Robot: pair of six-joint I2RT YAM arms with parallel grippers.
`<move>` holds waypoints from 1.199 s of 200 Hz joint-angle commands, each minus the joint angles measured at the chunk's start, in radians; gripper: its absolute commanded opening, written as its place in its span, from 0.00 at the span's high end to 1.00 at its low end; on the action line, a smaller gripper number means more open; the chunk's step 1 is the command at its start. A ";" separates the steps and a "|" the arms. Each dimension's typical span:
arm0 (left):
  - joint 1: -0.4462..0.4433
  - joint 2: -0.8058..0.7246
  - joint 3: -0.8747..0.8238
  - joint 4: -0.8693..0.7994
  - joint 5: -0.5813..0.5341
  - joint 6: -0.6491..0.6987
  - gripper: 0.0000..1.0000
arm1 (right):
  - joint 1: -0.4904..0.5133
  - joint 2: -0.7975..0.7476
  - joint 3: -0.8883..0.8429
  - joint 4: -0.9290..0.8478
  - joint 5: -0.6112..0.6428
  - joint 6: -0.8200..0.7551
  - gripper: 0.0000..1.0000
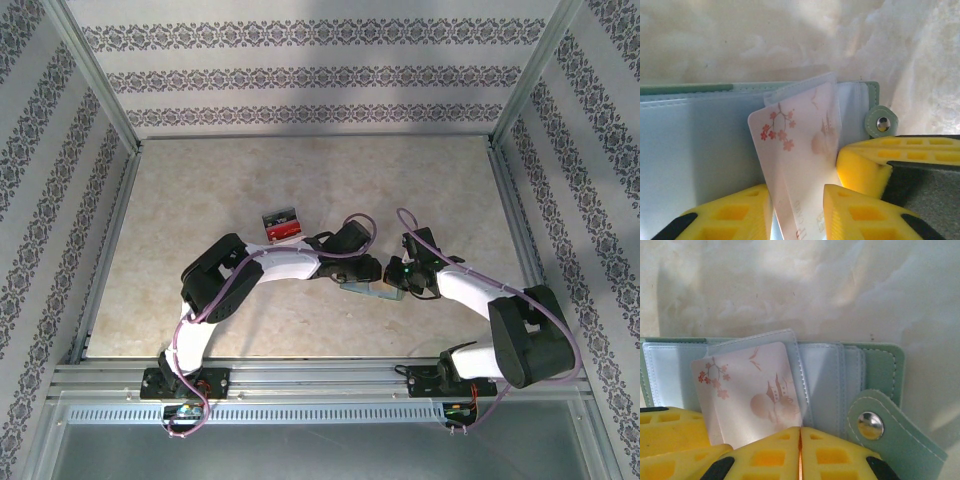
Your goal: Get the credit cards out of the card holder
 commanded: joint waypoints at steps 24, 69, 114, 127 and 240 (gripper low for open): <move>0.021 -0.015 -0.062 0.132 0.001 -0.046 0.77 | 0.011 0.038 -0.006 0.002 -0.001 0.012 0.91; 0.034 -0.037 -0.112 0.200 0.004 -0.060 0.90 | 0.010 0.036 -0.006 -0.014 0.016 0.014 0.91; 0.045 -0.066 -0.152 0.238 0.002 -0.056 1.00 | 0.006 0.036 -0.009 -0.026 0.025 0.015 0.90; 0.048 -0.074 -0.163 0.247 0.004 -0.056 1.00 | 0.005 0.037 -0.008 -0.029 0.025 0.018 0.90; 0.089 -0.225 -0.322 0.239 -0.058 -0.035 1.00 | 0.054 0.111 0.061 -0.048 0.035 0.003 0.90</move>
